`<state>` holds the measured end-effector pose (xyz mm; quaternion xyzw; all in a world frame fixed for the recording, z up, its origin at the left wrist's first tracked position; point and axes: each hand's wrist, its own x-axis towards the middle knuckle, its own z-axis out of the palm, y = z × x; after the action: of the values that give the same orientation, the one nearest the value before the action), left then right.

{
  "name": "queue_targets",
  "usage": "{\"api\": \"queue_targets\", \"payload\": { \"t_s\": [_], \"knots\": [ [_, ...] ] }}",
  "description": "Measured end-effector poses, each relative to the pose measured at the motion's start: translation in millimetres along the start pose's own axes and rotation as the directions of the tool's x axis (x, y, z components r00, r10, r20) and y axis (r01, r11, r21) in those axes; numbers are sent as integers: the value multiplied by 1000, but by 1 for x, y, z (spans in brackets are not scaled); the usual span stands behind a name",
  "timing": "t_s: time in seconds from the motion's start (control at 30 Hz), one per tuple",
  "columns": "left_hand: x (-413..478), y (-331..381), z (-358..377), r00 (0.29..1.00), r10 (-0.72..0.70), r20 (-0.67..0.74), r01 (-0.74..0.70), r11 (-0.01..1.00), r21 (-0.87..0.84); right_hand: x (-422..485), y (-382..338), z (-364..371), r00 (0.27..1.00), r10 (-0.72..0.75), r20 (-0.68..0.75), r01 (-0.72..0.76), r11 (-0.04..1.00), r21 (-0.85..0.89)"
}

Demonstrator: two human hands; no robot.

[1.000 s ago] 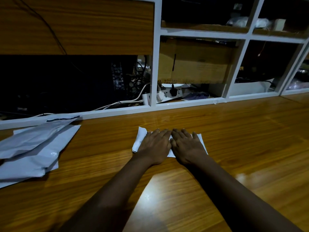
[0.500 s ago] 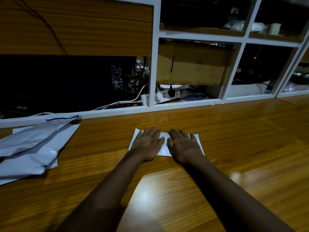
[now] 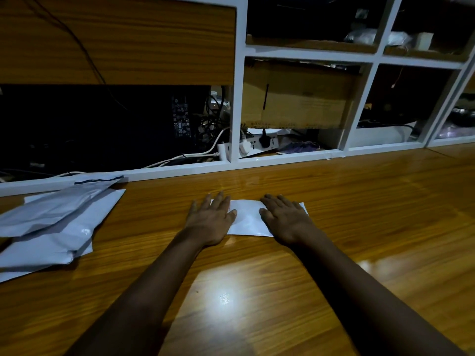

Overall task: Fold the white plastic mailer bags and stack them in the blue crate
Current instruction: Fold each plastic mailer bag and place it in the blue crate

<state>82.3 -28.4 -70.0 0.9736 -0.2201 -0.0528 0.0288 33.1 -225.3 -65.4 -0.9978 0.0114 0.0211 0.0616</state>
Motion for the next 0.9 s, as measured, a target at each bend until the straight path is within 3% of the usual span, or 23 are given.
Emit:
{"api": "queue_targets", "payload": {
  "t_s": [0.23, 0.37, 0.43, 0.53, 0.6, 0.7, 0.9],
  "knots": [
    [-2, 1, -1, 1000, 6, -2, -6, 1000, -3, -1, 20, -5, 997, 64, 51, -66, 997, 37],
    [-2, 4, -4, 1000, -16, -15, 16, 999, -30, -10, 35, -1, 991, 132, 4, -132, 990, 58],
    [-3, 6, -4, 990, -1, -142, 13, 997, 81, -19, 38, 1, 988, 116, -103, -110, 992, 65],
    [-4, 28, -11, 897, 156, -413, -45, 963, 266, -26, 35, 0, 969, 83, -235, -53, 990, 131],
    [-1, 59, -18, 883, 224, -412, -130, 961, 244, -27, 30, 0, 974, 78, -213, -37, 981, 190],
    [8, 108, -13, 906, 280, -319, -226, 954, 197, -25, 31, 6, 995, 67, -79, -60, 994, 90],
    [18, 100, 7, 876, 325, -357, -284, 945, 163, -22, 30, 4, 994, 104, -33, -103, 994, 27]
  ]
}}
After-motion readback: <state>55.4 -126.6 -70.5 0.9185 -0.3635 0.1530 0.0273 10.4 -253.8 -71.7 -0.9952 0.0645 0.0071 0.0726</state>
